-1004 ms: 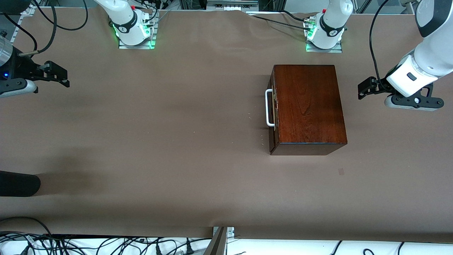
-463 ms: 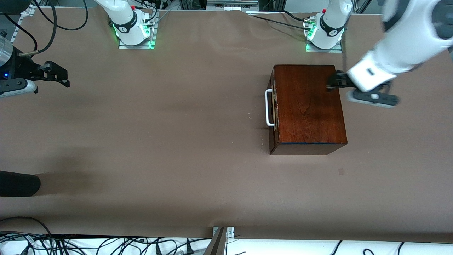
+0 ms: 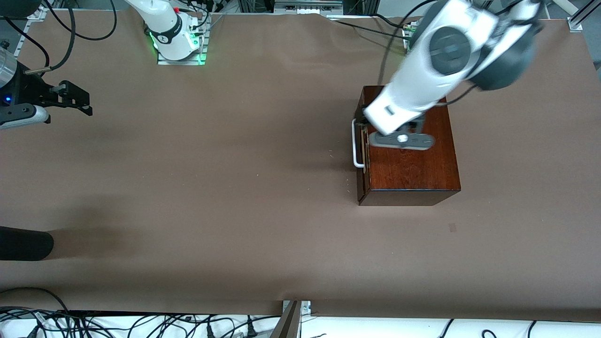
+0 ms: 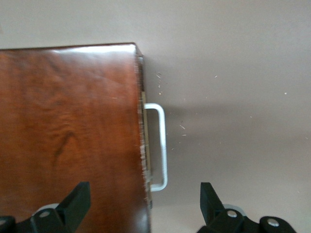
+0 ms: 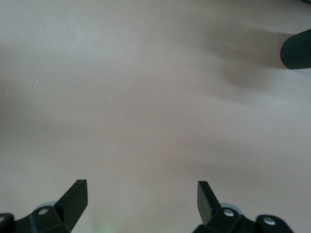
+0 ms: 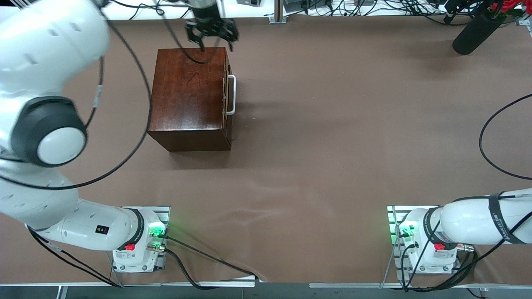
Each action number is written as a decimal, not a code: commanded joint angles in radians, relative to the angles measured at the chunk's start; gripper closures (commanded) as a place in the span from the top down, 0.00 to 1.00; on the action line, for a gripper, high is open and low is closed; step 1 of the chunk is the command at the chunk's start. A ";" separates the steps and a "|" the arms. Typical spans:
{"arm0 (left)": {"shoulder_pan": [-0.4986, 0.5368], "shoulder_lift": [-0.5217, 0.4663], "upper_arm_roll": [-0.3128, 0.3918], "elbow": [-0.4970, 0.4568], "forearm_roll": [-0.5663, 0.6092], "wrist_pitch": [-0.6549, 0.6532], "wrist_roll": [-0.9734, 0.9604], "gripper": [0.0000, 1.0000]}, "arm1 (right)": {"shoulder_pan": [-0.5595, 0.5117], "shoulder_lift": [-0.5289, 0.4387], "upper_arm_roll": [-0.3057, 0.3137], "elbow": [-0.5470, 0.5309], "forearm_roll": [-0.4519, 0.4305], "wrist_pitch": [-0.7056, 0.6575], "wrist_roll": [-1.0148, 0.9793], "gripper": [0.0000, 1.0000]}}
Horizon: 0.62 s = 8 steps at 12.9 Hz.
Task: Open drawer, take yellow block, close drawer
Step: 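Reach the left gripper over the box to the white drawer handle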
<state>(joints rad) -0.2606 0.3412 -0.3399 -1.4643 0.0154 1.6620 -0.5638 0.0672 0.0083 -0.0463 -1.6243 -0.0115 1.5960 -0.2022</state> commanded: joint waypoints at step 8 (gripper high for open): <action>-0.167 0.174 0.002 -0.002 0.301 0.033 -0.260 1.00 | -0.015 0.004 0.013 0.020 0.008 -0.021 0.009 1.00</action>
<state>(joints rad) -0.4303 0.5151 -0.3401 -1.4355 0.2853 1.6848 -0.7850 0.0671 0.0083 -0.0463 -1.6241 -0.0115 1.5960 -0.2021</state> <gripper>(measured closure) 0.000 0.000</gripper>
